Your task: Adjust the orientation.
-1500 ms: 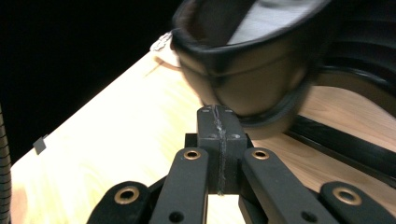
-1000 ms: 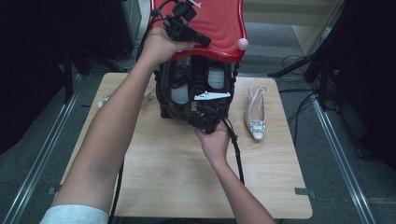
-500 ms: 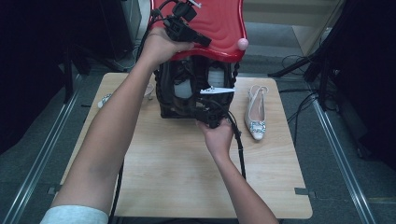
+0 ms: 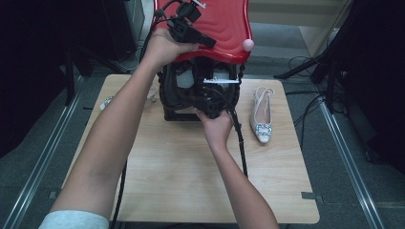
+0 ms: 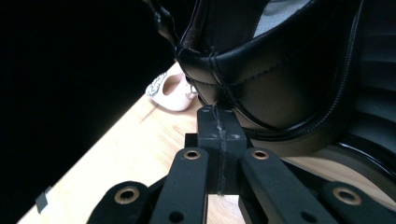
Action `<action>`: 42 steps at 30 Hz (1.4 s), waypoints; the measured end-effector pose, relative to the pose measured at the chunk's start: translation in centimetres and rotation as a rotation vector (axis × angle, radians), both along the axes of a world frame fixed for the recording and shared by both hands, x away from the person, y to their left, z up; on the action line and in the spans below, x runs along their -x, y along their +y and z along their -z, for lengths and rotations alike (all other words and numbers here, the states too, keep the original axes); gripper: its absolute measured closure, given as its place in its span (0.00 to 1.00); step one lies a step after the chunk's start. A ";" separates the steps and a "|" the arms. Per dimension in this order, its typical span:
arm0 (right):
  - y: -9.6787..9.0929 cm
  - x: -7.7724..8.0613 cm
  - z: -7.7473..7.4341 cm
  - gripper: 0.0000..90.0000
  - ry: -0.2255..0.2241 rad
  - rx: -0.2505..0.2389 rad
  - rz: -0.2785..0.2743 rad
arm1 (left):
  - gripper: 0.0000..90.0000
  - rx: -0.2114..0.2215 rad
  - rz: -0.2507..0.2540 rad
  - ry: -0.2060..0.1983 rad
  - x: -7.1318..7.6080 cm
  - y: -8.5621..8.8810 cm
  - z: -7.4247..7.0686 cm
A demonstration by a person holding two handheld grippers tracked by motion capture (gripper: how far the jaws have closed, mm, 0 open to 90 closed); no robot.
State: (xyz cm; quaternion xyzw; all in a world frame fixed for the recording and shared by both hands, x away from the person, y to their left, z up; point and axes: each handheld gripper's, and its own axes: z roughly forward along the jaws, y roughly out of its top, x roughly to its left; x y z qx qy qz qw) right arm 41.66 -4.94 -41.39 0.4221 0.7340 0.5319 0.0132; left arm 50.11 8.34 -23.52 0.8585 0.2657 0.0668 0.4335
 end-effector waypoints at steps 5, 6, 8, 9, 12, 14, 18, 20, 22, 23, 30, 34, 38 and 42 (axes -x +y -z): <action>0.8 -0.7 0.1 1.00 0.008 -0.007 -0.004 | 1.00 -0.004 -0.003 -0.010 0.1 0.0 0.0; 1.0 -0.9 0.2 1.00 0.011 -0.011 -0.004 | 1.00 -0.006 -0.002 -0.010 0.1 0.0 0.0; 1.5 -1.2 0.4 1.00 0.018 -0.009 -0.004 | 1.00 -0.005 -0.004 -0.011 0.2 0.0 0.0; 1.8 -1.4 0.7 1.00 0.030 0.008 -0.004 | 1.00 -0.005 -0.005 -0.012 0.2 0.1 0.0; 2.1 -1.6 1.2 1.00 0.038 -0.021 -0.027 | 0.99 0.000 -0.003 -0.003 0.1 0.2 0.0; 2.1 -1.4 1.2 1.00 0.038 -0.010 -0.033 | 0.99 0.002 -0.006 -0.002 0.1 0.2 0.0; 1.6 -0.5 1.2 1.00 0.035 0.006 -0.060 | 0.99 -0.001 -0.012 -0.004 0.2 0.1 0.0; 1.2 0.0 1.4 1.00 0.040 -0.012 -0.069 | 0.97 0.002 -0.025 0.001 0.4 0.2 -0.1; 0.9 0.5 1.3 1.00 0.035 0.011 -0.082 | 0.94 0.047 -0.007 0.012 0.8 0.5 -0.1; 0.8 0.7 1.3 1.00 0.028 0.016 -0.090 | 0.93 0.054 -0.012 0.014 1.0 0.6 -0.2; 0.0 2.3 1.2 0.95 -0.006 0.012 -0.105 | 0.88 0.047 -0.021 0.034 2.3 1.4 -0.6; -0.4 3.2 1.2 0.91 -0.011 0.012 -0.115 | 0.86 0.030 -0.014 0.049 3.4 1.6 -0.2; -1.3 4.3 1.6 0.85 -0.038 0.019 -0.126 | 0.82 0.017 -0.003 0.051 4.6 2.3 0.4; -2.4 5.2 1.8 0.80 -0.021 0.028 -0.137 | 0.82 0.015 -0.008 0.073 5.5 3.3 1.0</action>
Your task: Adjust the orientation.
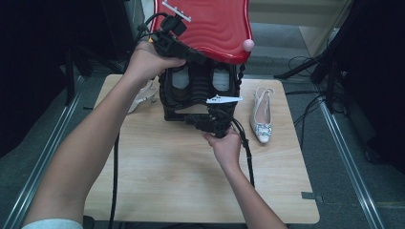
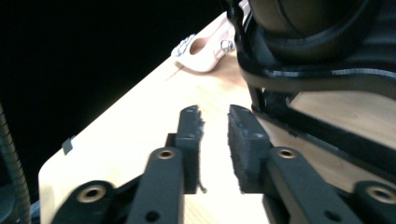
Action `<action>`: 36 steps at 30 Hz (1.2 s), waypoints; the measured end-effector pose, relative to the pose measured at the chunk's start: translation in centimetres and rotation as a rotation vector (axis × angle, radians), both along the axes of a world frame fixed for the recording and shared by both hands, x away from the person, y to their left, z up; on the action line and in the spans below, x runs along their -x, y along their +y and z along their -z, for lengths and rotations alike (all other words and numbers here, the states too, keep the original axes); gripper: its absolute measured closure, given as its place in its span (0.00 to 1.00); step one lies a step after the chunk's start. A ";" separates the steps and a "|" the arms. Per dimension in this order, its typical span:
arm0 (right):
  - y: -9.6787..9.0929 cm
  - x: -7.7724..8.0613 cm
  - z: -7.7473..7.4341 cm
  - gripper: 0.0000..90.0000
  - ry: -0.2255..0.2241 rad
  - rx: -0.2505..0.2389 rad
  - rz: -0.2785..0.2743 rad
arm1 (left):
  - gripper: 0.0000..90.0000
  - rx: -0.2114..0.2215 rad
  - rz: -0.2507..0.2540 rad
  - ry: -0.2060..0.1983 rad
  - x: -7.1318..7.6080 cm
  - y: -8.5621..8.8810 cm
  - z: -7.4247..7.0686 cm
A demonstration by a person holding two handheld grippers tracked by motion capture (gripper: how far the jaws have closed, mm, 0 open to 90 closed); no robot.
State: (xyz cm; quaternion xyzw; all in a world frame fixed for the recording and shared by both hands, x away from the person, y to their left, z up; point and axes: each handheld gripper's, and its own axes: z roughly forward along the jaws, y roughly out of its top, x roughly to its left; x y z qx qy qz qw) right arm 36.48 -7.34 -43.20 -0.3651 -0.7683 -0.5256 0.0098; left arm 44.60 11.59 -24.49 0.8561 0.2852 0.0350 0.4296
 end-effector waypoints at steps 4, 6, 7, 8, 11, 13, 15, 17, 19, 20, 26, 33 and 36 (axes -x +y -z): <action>-1.2 0.6 0.4 0.76 -0.004 -0.019 0.000 | 0.80 0.008 -0.005 -0.003 1.1 0.6 0.6; -1.6 0.8 0.6 0.73 -0.020 -0.023 0.000 | 0.78 0.014 0.002 0.000 1.7 1.0 1.0; -1.8 1.0 0.7 0.71 -0.023 -0.021 -0.001 | 0.77 0.012 0.001 0.002 2.0 1.2 1.2; -2.0 1.1 0.8 0.70 -0.030 -0.019 -0.002 | 0.76 0.008 -0.002 0.005 2.3 1.4 1.4; -2.7 1.7 1.3 0.67 -0.038 -0.013 -0.009 | 0.70 0.016 -0.023 0.013 3.1 2.1 2.2; -3.3 2.1 1.6 0.67 -0.029 -0.012 -0.011 | 0.66 0.016 -0.024 0.023 3.6 2.6 2.7; -3.9 2.4 1.9 0.65 -0.028 -0.002 -0.008 | 0.64 0.015 -0.027 0.022 4.2 3.0 3.3; -4.5 2.8 2.1 0.65 -0.050 0.017 -0.005 | 0.62 0.005 -0.032 0.015 4.8 3.3 3.9; -5.2 3.2 2.3 0.65 -0.062 0.041 -0.002 | 0.58 -0.014 -0.026 0.015 5.5 3.5 4.5; -5.7 3.5 2.4 0.65 -0.071 0.040 -0.001 | 0.56 -0.020 -0.021 0.014 5.9 3.7 4.9; -8.1 4.2 3.1 0.62 -0.060 0.018 0.023 | 0.51 0.010 -0.012 0.013 7.7 4.5 6.9; -9.8 4.5 4.3 0.60 -0.037 0.033 0.031 | 0.46 0.049 -0.012 0.009 9.6 5.7 8.7; -10.3 4.5 4.6 0.59 -0.025 0.041 0.038 | 0.44 0.059 -0.029 0.000 10.2 6.3 9.5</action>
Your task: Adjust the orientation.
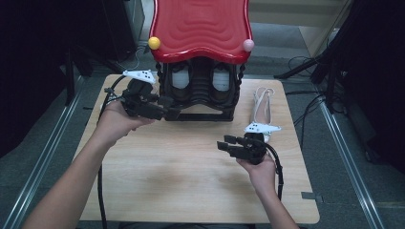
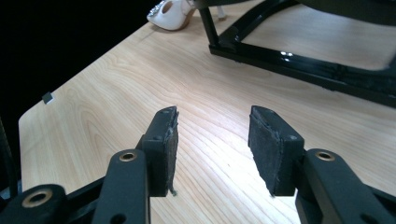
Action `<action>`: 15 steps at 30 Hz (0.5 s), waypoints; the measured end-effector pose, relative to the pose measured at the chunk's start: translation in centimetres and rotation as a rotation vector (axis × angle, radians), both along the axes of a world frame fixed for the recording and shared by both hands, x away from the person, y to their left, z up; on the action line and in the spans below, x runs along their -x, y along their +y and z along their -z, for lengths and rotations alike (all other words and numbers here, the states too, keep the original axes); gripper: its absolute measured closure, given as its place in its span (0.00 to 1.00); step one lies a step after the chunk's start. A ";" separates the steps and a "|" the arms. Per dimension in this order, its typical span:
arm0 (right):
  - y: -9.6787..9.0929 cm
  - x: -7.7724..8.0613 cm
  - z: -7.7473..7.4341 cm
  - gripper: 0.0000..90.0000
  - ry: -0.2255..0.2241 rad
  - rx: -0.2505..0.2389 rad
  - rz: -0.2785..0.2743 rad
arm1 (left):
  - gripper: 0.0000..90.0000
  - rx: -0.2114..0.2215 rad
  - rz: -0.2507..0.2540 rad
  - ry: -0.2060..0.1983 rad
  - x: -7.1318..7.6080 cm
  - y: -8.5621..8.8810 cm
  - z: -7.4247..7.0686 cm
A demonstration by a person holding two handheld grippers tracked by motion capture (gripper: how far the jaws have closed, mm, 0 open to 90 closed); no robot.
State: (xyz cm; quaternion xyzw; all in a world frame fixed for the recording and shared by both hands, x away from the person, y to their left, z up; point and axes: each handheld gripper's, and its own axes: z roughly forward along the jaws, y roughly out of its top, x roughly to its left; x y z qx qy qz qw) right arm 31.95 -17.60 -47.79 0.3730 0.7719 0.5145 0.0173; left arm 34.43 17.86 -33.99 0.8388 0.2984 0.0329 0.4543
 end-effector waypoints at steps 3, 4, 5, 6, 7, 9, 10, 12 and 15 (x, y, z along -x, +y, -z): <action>-0.4 0.0 0.1 0.59 0.009 0.002 0.008 | 0.44 0.000 -0.019 0.007 0.3 0.7 1.3; -0.5 0.0 0.1 0.59 0.006 0.002 0.010 | 0.44 -0.006 -0.026 0.011 0.3 0.9 1.8; -0.6 0.0 0.1 0.59 0.003 0.007 0.011 | 0.44 -0.007 -0.035 0.015 0.3 1.0 2.4; -0.7 0.0 0.1 0.59 0.001 0.014 0.011 | 0.44 -0.015 -0.042 0.026 0.3 1.2 3.1; -0.8 -0.1 0.2 0.59 0.004 0.015 0.014 | 0.44 -0.028 -0.050 0.030 0.3 1.3 3.7; -1.1 -0.2 0.3 0.59 0.012 0.012 0.025 | 0.44 -0.044 -0.057 0.047 0.3 1.5 5.0; -1.2 -0.3 0.3 0.59 0.013 0.014 0.028 | 0.44 -0.039 -0.061 0.057 0.3 1.6 5.5; -1.3 -0.4 0.4 0.59 0.014 0.015 0.033 | 0.44 -0.035 -0.067 0.066 0.4 1.8 6.4; -1.3 -0.5 0.6 0.59 0.022 0.028 0.033 | 0.44 -0.028 -0.074 0.077 0.5 2.3 7.6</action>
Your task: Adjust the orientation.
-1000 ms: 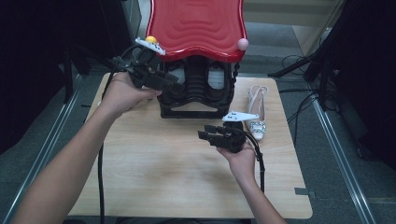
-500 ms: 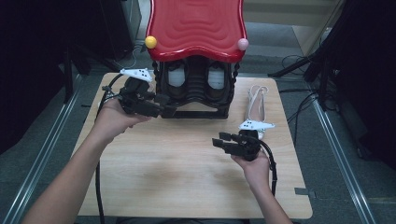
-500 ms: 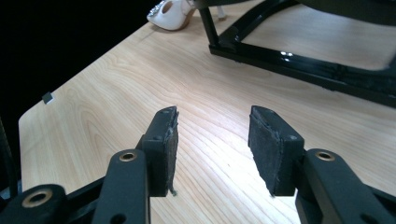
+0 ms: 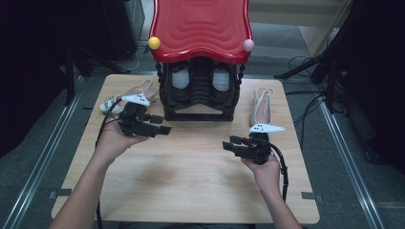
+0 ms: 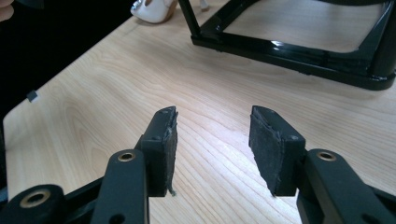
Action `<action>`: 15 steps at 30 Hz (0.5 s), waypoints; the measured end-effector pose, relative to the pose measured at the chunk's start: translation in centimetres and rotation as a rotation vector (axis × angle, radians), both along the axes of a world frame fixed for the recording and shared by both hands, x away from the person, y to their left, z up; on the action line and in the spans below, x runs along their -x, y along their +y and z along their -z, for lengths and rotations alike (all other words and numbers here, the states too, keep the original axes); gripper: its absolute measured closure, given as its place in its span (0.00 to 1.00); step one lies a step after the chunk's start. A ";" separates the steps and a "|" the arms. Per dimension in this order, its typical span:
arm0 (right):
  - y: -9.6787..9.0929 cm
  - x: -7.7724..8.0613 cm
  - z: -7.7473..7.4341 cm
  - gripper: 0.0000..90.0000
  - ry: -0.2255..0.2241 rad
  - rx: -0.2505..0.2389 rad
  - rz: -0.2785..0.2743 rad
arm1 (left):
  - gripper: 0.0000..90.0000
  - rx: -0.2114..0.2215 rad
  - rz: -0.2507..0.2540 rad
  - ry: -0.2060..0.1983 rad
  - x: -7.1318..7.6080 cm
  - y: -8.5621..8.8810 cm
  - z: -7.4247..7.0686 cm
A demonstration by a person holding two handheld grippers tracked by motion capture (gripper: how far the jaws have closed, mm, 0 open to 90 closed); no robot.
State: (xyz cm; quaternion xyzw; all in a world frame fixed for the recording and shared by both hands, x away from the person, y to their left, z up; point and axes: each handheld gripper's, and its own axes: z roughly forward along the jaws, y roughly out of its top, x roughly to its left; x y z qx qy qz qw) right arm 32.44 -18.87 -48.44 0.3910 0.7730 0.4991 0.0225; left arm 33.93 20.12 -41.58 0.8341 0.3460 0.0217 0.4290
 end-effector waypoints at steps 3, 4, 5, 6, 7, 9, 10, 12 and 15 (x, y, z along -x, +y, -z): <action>0.0 -0.1 0.2 0.59 0.005 0.015 -0.002 | 0.43 0.001 -0.012 0.013 0.1 0.4 1.2; 0.1 -0.1 0.2 0.59 0.005 0.012 -0.003 | 0.43 0.000 -0.012 0.019 0.1 0.6 1.5; 0.1 -0.1 0.2 0.59 0.007 0.010 -0.002 | 0.43 -0.003 -0.022 0.016 0.2 0.8 1.9; 0.0 0.0 0.2 0.59 0.007 0.009 -0.001 | 0.44 0.003 -0.024 0.024 0.2 1.0 2.2; 0.0 0.0 0.2 0.59 0.010 0.007 -0.001 | 0.44 0.004 -0.027 0.026 0.2 1.2 2.5; 0.0 0.0 0.2 0.59 0.013 0.004 -0.001 | 0.45 0.005 -0.039 0.031 0.2 1.7 3.0; 0.0 0.0 0.2 0.59 0.014 0.003 0.002 | 0.45 -0.003 -0.038 0.034 0.1 1.9 3.2; -0.1 0.0 0.3 0.59 0.015 -0.005 0.003 | 0.47 0.006 -0.049 0.024 0.2 2.5 3.5; -0.4 0.0 0.5 0.56 0.031 -0.026 0.009 | 0.52 0.007 -0.064 0.029 0.2 3.3 4.0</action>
